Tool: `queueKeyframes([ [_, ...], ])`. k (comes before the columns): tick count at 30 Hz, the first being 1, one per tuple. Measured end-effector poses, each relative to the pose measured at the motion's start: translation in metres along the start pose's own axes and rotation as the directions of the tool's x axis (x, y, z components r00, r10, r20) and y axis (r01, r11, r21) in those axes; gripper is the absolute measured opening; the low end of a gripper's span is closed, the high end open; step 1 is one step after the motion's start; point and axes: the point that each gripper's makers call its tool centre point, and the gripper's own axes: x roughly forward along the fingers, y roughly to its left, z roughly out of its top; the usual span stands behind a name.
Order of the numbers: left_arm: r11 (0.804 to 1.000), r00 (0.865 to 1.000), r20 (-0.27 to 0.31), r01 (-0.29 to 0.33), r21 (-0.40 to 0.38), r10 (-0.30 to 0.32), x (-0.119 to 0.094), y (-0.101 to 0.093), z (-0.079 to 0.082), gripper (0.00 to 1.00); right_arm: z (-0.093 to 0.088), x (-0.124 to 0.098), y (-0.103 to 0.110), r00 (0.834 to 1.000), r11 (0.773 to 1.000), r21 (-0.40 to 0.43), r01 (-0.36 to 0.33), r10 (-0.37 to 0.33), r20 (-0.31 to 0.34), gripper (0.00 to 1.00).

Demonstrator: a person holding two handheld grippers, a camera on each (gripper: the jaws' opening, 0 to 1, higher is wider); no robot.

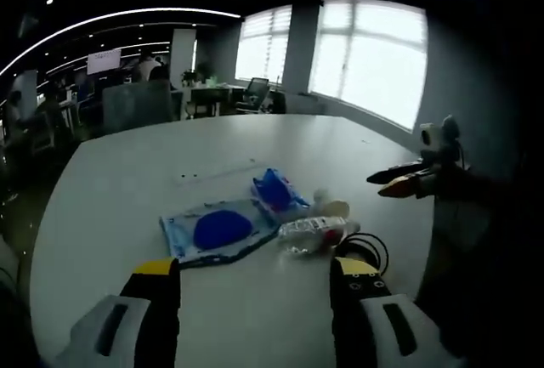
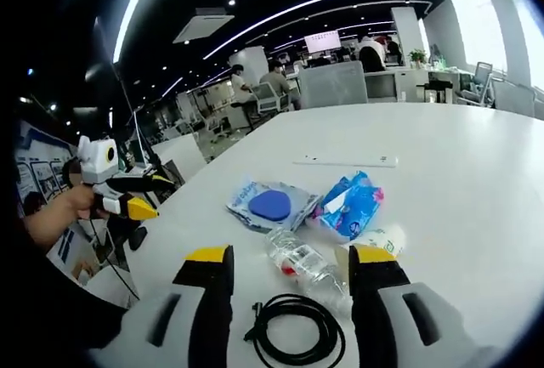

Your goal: Arrange the tabletop items into an orderly group along one side of the table until the central work area is clear of visible clutter.

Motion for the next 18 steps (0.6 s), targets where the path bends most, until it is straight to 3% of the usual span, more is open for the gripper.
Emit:
queueKeyframes([
  [6,1.0,1.0,-0.001,0.009,0.0,-0.009,0.007,-0.006,0.007,0.68,0.003,0.007,-0.004,1.0,1.0,-0.006,0.008,-0.008,-0.004,0.47],
  [12,1.0,1.0,-0.006,0.016,-0.011,-0.016,0.017,0.0,0.008,0.67,0.008,0.008,-0.01,1.0,1.0,-0.018,0.013,-0.013,-0.001,0.45],
  [18,0.999,1.0,-0.009,0.027,-0.018,-0.027,0.022,-0.028,0.02,0.69,0.017,0.008,-0.016,1.0,0.998,-0.063,0.005,-0.005,-0.007,0.45],
])
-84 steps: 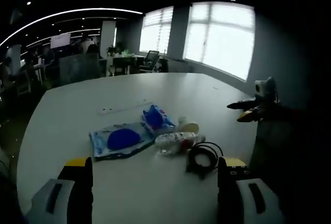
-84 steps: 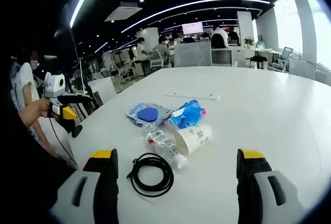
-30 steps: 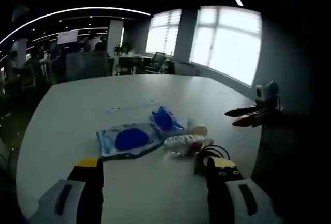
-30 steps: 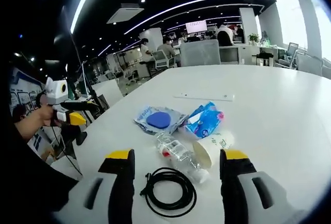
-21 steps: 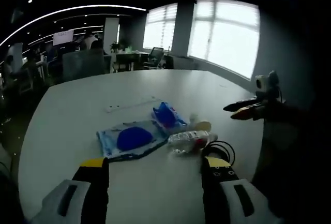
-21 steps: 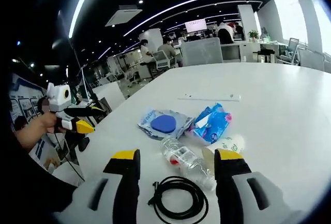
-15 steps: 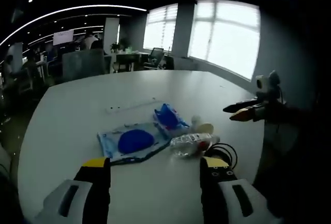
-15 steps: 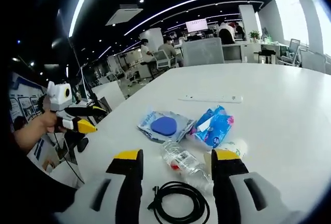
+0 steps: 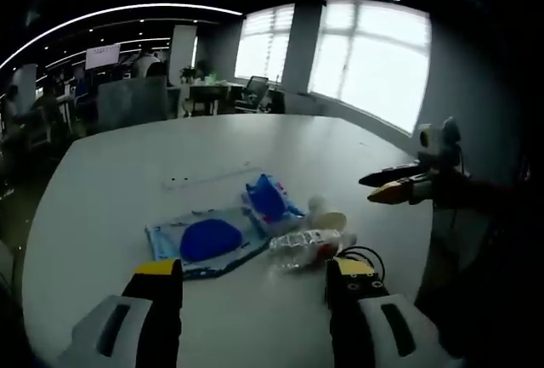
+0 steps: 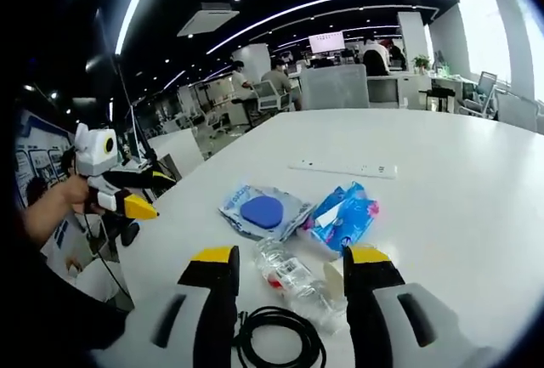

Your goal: Arrange the tabletop items into an orderly group along one side of the table until the central work area is clear of visible clutter.

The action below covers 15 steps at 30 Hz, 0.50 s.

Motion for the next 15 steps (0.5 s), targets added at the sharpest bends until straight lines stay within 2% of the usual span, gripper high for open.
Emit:
queueKeyframes([
  [2,1.0,1.0,0.002,0.017,0.007,-0.017,0.003,-0.006,0.002,0.68,0.001,-0.001,-0.002,1.0,1.0,-0.006,-0.004,0.004,-0.002,0.45],
  [4,0.999,1.0,-0.004,0.029,0.016,-0.029,0.005,-0.02,0.006,0.68,0.003,0.0,-0.007,1.0,1.0,-0.015,-0.008,0.008,-0.003,0.45],
  [7,0.999,0.999,-0.016,0.038,0.019,-0.037,0.01,-0.03,0.003,0.67,0.003,0.0,-0.014,1.0,0.999,-0.039,-0.006,0.006,-0.012,0.45],
  [12,0.999,0.999,-0.01,0.043,0.019,-0.043,0.011,-0.048,0.006,0.67,-0.003,-0.001,-0.019,0.999,0.997,-0.075,-0.003,0.001,-0.033,0.43],
  [15,0.999,0.999,0.019,0.038,0.022,-0.039,0.009,-0.051,0.011,0.68,-0.014,0.002,-0.026,0.998,0.991,-0.135,0.008,-0.018,-0.067,0.39],
])
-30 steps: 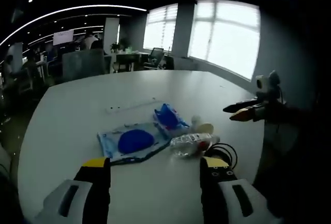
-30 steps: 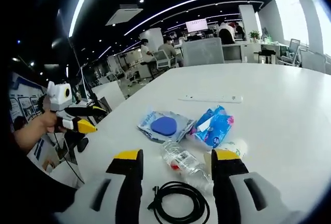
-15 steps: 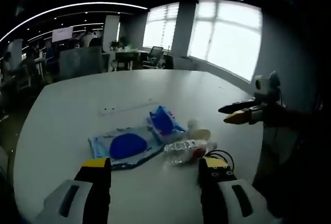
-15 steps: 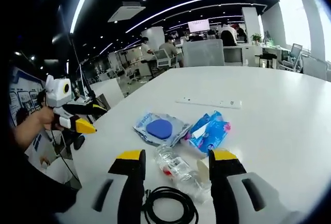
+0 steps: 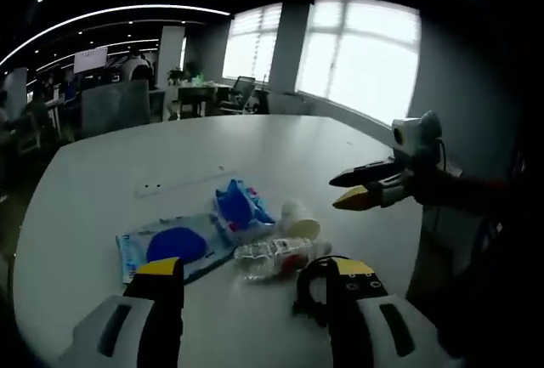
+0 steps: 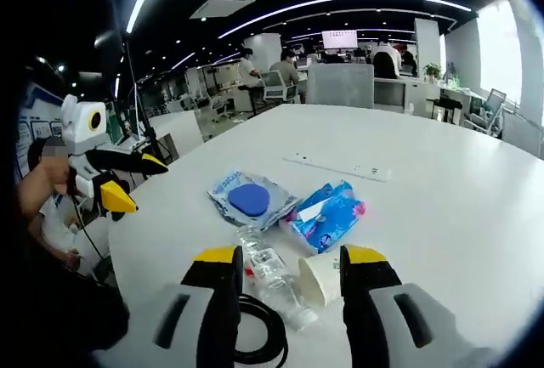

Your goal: Arrange the tabletop items into an orderly group along one side of the table until the central work area is clear of visible clutter.

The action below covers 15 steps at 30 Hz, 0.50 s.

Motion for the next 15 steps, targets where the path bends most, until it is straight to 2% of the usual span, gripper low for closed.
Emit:
queueKeyframes([
  [3,1.0,1.0,0.019,-0.003,-0.005,0.003,-0.006,-0.004,0.006,0.71,-0.009,0.002,-0.005,1.0,0.999,-0.034,0.01,-0.011,-0.022,0.37],
  [8,1.0,0.999,0.029,-0.021,-0.003,0.021,-0.015,-0.005,0.007,0.76,-0.025,0.011,-0.016,0.997,0.996,-0.085,0.04,-0.045,-0.062,0.29],
  [15,1.0,0.999,0.02,-0.03,-0.003,0.03,-0.024,-0.006,-0.002,0.8,-0.04,0.022,-0.027,0.991,0.987,-0.135,0.09,-0.103,-0.091,0.22],
])
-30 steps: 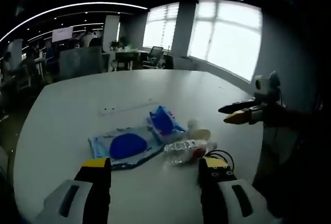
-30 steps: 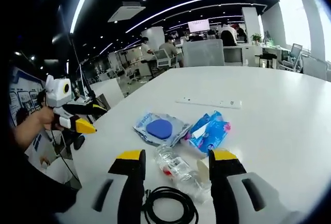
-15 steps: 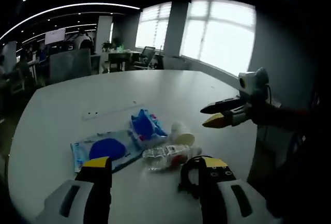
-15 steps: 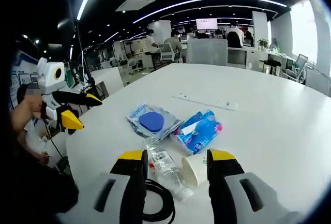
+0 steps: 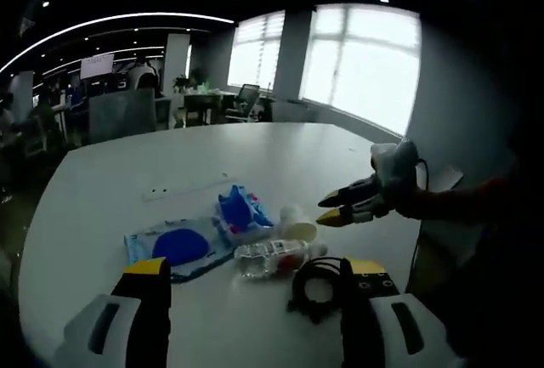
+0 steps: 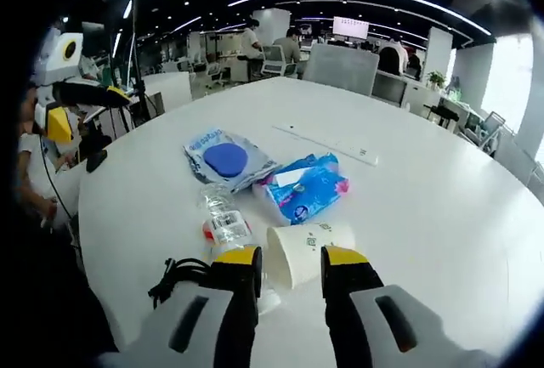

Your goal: Arrange the tabletop items into an orderly group along one side of the table until the central work area is clear of visible clutter.

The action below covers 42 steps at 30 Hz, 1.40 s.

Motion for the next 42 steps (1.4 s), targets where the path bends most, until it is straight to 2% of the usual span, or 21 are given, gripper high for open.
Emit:
queueKeyframes([
  [5,1.0,1.0,-0.007,-0.001,-0.005,0.001,-0.007,-0.002,-0.007,0.81,-0.011,0.008,0.0,0.999,0.998,-0.055,0.036,-0.037,-0.023,0.16],
  [9,1.0,1.0,-0.01,-0.005,-0.008,0.005,-0.011,-0.002,-0.012,0.81,-0.021,0.013,0.002,0.998,0.996,-0.068,0.049,-0.051,-0.038,0.14],
  [13,1.0,1.0,0.004,-0.002,-0.021,0.002,-0.014,-0.004,-0.013,0.81,-0.023,0.013,0.002,0.996,0.995,-0.065,0.072,-0.075,-0.04,0.14],
  [20,1.0,1.0,-0.009,-0.001,-0.024,0.001,-0.017,-0.007,-0.02,0.81,-0.027,0.014,-0.008,0.982,0.975,-0.135,0.179,-0.185,-0.037,0.06],
  [22,1.0,1.0,-0.012,-0.001,-0.024,0.001,-0.018,-0.005,-0.022,0.8,-0.029,0.014,-0.008,0.982,0.975,-0.14,0.175,-0.183,-0.047,0.02],
  [23,1.0,1.0,-0.015,0.001,-0.026,-0.001,-0.018,-0.006,-0.022,0.8,-0.028,0.013,-0.008,0.982,0.977,-0.121,0.178,-0.184,-0.039,0.02],
  [36,1.0,0.999,-0.027,0.019,-0.02,-0.019,-0.013,-0.007,-0.025,0.79,-0.027,0.004,-0.018,0.978,0.971,-0.122,0.206,-0.21,-0.017,0.0],
  [42,1.0,0.999,-0.026,0.026,-0.014,-0.027,-0.012,-0.01,-0.023,0.79,-0.021,-0.007,-0.024,0.975,0.969,-0.104,0.222,-0.224,-0.002,0.0],
])
